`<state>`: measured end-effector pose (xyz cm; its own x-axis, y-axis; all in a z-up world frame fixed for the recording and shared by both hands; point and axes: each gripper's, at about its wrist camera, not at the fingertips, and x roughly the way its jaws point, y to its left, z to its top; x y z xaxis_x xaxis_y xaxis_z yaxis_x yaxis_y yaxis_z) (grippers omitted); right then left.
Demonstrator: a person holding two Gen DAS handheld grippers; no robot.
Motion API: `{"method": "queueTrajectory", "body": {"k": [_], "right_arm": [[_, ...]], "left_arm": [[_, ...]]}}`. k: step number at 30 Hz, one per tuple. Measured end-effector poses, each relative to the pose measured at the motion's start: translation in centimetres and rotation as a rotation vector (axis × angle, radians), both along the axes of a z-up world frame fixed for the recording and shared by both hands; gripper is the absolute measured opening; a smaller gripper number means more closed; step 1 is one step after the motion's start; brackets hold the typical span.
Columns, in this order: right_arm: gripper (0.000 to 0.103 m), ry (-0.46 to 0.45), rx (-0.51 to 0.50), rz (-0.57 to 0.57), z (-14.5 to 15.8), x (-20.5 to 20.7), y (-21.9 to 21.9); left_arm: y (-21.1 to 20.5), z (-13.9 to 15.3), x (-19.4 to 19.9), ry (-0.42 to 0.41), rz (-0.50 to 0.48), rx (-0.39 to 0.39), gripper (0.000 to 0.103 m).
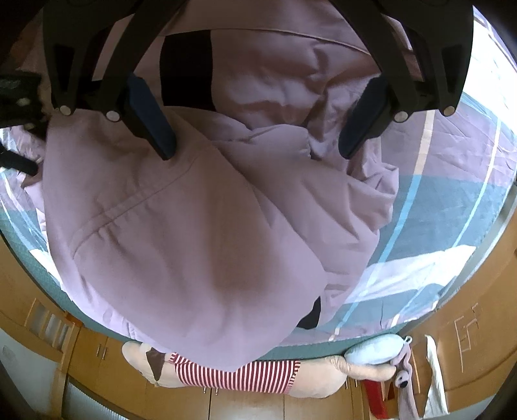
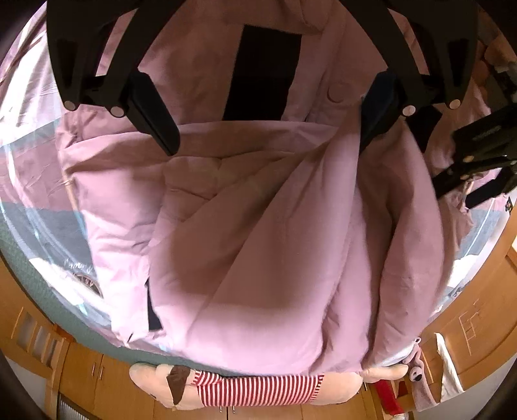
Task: Fold large clothes
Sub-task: 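Lift the folded bundle and fold it again toward the collar with both tools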
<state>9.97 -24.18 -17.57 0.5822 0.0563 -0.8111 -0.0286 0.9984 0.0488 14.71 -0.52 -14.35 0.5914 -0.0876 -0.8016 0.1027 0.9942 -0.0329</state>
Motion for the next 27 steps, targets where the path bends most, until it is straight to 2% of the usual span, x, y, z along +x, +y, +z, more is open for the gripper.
{"method": "queueTrajectory", "body": {"k": [3, 6, 8, 10, 13, 15, 19, 22, 24, 27], "right_arm": [[0.101, -0.200, -0.033, -0.008, 3.9, -1.6, 0.5], [0.084, -0.309, -0.046, 0.026, 6.6, -1.4, 2.0], [0.080, -0.289, -0.007, 0.064, 7.0, 0.2, 2.9], [0.075, -0.225, 0.014, 0.088, 5.8, 2.3, 3.9], [0.074, -0.057, -0.062, 0.087, 1.2, 5.3, 5.0], [0.074, -0.011, -0.079, 0.061, -1.4, 6.0, 4.2], [0.074, -0.017, -0.029, 0.073, -1.2, 5.2, 2.9], [0.074, -0.067, 0.035, 0.073, 0.9, 3.4, 1.4], [0.075, -0.116, 0.028, 0.054, 2.3, 1.9, -0.2], [0.076, -0.107, 0.019, 0.033, 2.9, 0.7, -2.7]], "left_arm": [[0.3, -0.2, 0.1, 0.012, 0.011, -0.028, 0.101], [0.6, -0.7, 0.2, 0.032, 0.019, -0.040, 0.101], [0.7, -0.9, 0.3, 0.040, 0.024, -0.053, 0.101], [0.8, -1.0, 0.3, 0.042, 0.024, -0.058, 0.101], [0.8, -1.0, 0.3, 0.046, 0.023, -0.050, 0.101], [0.8, -1.3, 0.4, 0.059, 0.023, -0.040, 0.101], [0.7, -1.1, 0.3, 0.062, 0.021, -0.040, 0.101], [0.4, -0.6, 0.0, 0.039, 0.023, -0.017, 0.101], [0.3, -0.4, -0.2, 0.034, 0.027, -0.017, 0.101], [0.4, -0.4, -0.2, 0.036, 0.027, -0.022, 0.101]]}}
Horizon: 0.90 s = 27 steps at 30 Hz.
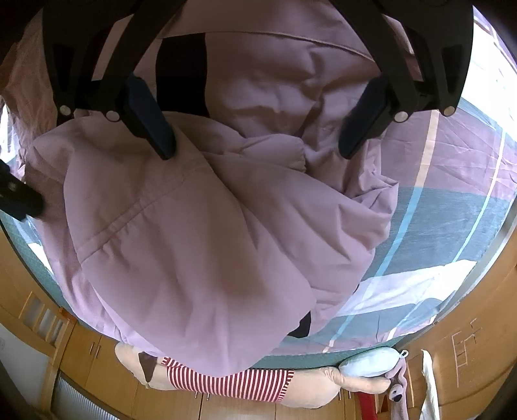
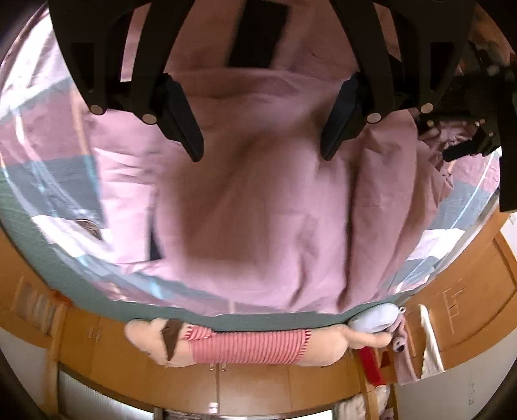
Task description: Fold large clothes
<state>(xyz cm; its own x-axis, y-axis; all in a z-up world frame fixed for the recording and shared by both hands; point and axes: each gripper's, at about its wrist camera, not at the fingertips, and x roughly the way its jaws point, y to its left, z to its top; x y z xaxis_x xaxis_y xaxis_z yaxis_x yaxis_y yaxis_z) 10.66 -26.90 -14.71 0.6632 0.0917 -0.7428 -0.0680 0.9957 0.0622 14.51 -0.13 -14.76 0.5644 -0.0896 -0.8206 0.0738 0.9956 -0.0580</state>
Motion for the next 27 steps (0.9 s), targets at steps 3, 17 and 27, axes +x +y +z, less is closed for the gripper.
{"method": "queueTrajectory", "body": {"k": [3, 17, 27], "right_arm": [[0.080, 0.030, -0.009, -0.040, 0.0, -1.1, -2.2], [0.081, 0.072, 0.043, -0.192, -3.1, -2.0, -6.4], [0.081, -0.028, -0.025, -0.032, -0.8, 0.2, -0.5]], "left_arm": [[0.1, -0.2, 0.1, 0.005, 0.003, -0.007, 0.101], [0.0, -0.1, 0.0, -0.002, 0.005, 0.006, 0.101], [-2.1, 0.3, -0.9, -0.070, -0.028, 0.123, 0.101]]}}
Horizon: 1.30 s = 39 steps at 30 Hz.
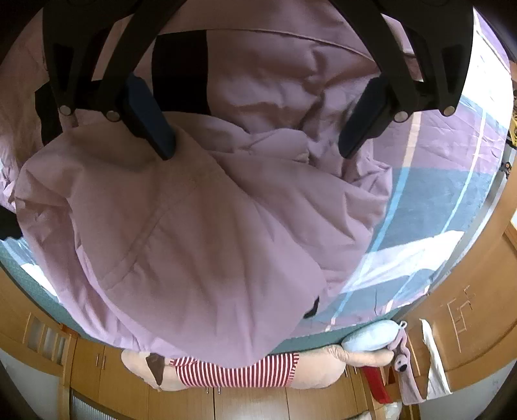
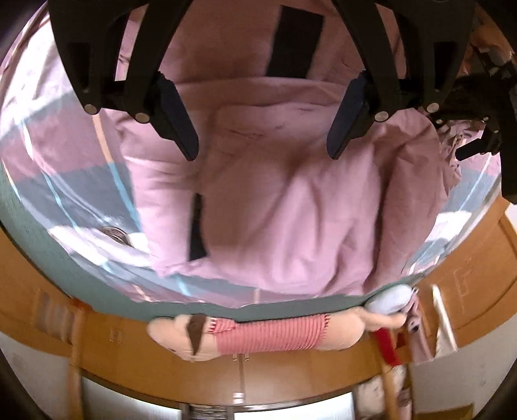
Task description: Fold large clothes
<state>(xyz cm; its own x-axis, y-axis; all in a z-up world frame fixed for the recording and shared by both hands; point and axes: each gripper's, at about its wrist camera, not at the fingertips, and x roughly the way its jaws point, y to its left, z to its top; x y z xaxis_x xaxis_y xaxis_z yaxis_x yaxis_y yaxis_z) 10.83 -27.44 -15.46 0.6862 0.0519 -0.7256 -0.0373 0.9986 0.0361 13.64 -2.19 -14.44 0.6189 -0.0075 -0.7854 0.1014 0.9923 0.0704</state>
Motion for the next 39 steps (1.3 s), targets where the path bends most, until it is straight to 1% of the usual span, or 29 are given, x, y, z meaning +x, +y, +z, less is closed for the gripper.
{"method": "queueTrajectory", "body": {"k": [2, 3, 4, 5, 7, 8, 10, 11, 12, 13, 14, 15, 17, 18, 19, 20, 21, 23, 24, 25, 27, 28, 30, 33, 34, 36, 39], "right_arm": [[0.081, 0.057, -0.043, 0.018, -1.8, 1.2, 1.0], [0.081, 0.101, -0.071, 0.018, -3.2, 1.6, 1.5], [0.081, 0.128, -0.081, 0.018, -4.3, 1.7, 1.8], [0.081, 0.130, -0.069, 0.016, -4.7, 1.5, 1.7], [0.081, 0.133, -0.018, 0.022, -3.8, 0.7, 1.0], [0.081, 0.133, -0.003, 0.024, -3.1, 0.4, 0.7], [0.082, 0.101, 0.011, 0.002, -0.9, -1.1, -0.6], [0.082, 0.089, 0.016, -0.017, 0.1, -2.1, -1.4], [0.085, 0.087, 0.035, -0.042, 1.2, -3.7, -2.8], [0.088, 0.090, 0.052, -0.057, 1.8, -4.6, -3.7], [0.089, 0.104, 0.084, -0.081, 2.4, -6.5, -5.4], [0.092, 0.122, 0.104, -0.095, 2.4, -7.3, -6.8], [0.093, 0.176, 0.133, -0.129, 2.4, -10.0, -9.5], [0.093, 0.217, 0.138, -0.151, 2.1, -11.6, -11.1], [0.093, 0.251, 0.137, -0.168, 1.8, -12.7, -12.3], [0.093, 0.288, 0.133, -0.187, 1.3, -14.1, -13.4], [0.093, 0.342, 0.125, -0.214, 0.7, -15.9, -14.9], [0.093, 0.405, 0.127, -0.239, -0.2, -17.7, -15.9], [0.093, 0.446, 0.142, -0.248, -0.9, -18.9, -16.6], [0.093, 0.482, 0.166, -0.249, -1.4, -19.5, -17.0], [0.093, 0.532, 0.217, -0.223, -2.2, -20.9, -17.0], [0.093, 0.548, 0.228, -0.204, -2.4, -21.2, -16.6], [0.093, 0.581, 0.219, -0.163, -2.9, -22.2, -15.5], [0.093, 0.631, 0.209, -0.112, -4.0, -23.4, -14.0], [0.093, 0.641, 0.213, -0.098, -4.4, -23.7, -13.5], [0.093, 0.639, 0.181, -0.078, -4.5, -24.0, -12.7], [0.093, 0.638, 0.172, -0.068, -4.6, -24.2, -12.1]], "left_arm": [[0.2, -0.2, 0.2, 0.010, 0.001, -0.013, 0.101], [0.3, -0.3, 0.3, 0.018, 0.003, -0.021, 0.101], [0.4, -0.3, 0.4, 0.023, 0.003, -0.025, 0.101], [0.4, -0.5, 0.6, 0.031, 0.001, -0.030, 0.101], [0.6, -0.4, 0.8, 0.047, 0.008, -0.043, 0.101], [0.6, 0.1, 0.8, 0.050, 0.018, -0.053, 0.101], [0.7, 1.5, 0.3, 0.040, 0.021, -0.053, 0.101], [0.9, 2.4, -0.2, 0.022, 0.011, -0.048, 0.101], [1.1, 3.1, -0.6, 0.003, 0.002, -0.039, 0.101], [1.4, 3.7, -1.6, -0.024, -0.005, -0.014, 0.101], [1.7, 4.0, -2.3, -0.033, -0.008, 0.008, 0.101], [2.0, 3.9, -3.0, -0.027, -0.012, 0.024, 0.101], [3.5, 3.4, -5.2, 0.050, -0.040, 0.029, 0.101], [4.1, 3.2, -6.1, 0.086, -0.054, 0.023, 0.101], [5.3, 2.8, -7.6, 0.146, -0.073, 0.015, 0.101], [6.4, 2.5, -9.0, 0.185, -0.078, 0.011, 0.101], [7.3, 2.4, -10.1, 0.207, -0.074, 0.010, 0.101], [9.8, 1.6, -13.3, 0.267, -0.059, -0.007, 0.101], [10.4, 1.3, -14.4, 0.286, -0.062, -0.016, 0.101], [11.1, 0.7, -15.7, 0.308, -0.068, -0.007, 0.101], [11.8, -0.2, -17.5, 0.338, -0.083, 0.022, 0.101], [12.3, -0.5, -18.2, 0.350, -0.091, 0.007, 0.101], [12.9, -0.4, -18.7, 0.368, -0.072, -0.034, 0.101], [13.0, -0.1, -18.9, 0.370, -0.066, -0.038, 0.101], [13.0, -0.2, -18.6, 0.373, -0.066, -0.034, 0.101], [13.0, -0.7, -19.1, 0.379, -0.063, -0.035, 0.101], [13.5, -1.0, -19.1, 0.391, -0.057, -0.066, 0.101]]}}
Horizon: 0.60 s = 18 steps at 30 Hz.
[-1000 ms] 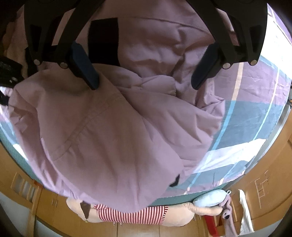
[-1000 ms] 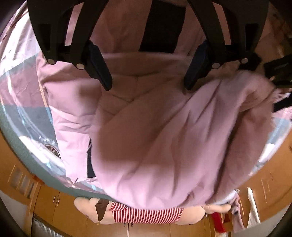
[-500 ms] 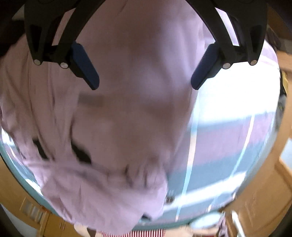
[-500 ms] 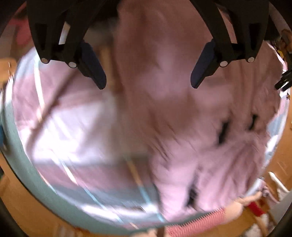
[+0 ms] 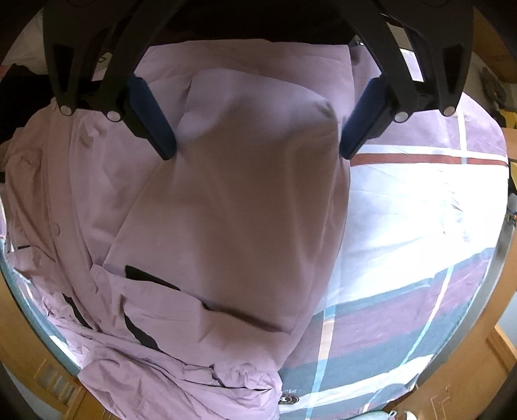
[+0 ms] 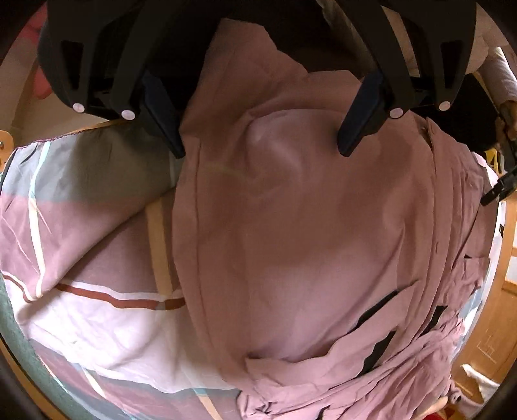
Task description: Fold large clothes
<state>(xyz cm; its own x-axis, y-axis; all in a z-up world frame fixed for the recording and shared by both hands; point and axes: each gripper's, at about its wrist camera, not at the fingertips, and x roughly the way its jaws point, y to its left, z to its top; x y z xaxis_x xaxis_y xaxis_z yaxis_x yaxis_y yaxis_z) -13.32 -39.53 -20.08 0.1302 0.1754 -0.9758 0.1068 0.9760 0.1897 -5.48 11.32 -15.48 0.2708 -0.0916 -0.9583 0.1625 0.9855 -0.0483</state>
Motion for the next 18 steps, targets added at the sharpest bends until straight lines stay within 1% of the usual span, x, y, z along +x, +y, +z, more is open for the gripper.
{"method": "queueTrajectory", "body": {"k": [3, 6, 15, 18], "right_arm": [[0.093, -0.005, -0.008, 0.002, -0.1, 0.0, 0.3], [0.093, -0.011, -0.016, 0.009, -0.1, -0.2, 0.8], [0.093, -0.023, -0.038, 0.044, 0.0, 0.1, 3.7], [0.093, -0.031, -0.040, 0.054, 0.0, -0.1, 4.0]], "left_arm": [[0.6, -0.5, 0.2, 0.031, 0.033, -0.053, 0.101], [1.0, -0.8, 0.3, 0.049, 0.051, -0.084, 0.101], [1.4, -1.2, -0.1, 0.068, 0.054, -0.105, 0.101], [1.8, -1.2, -0.1, 0.073, 0.056, -0.120, 0.101]]}}
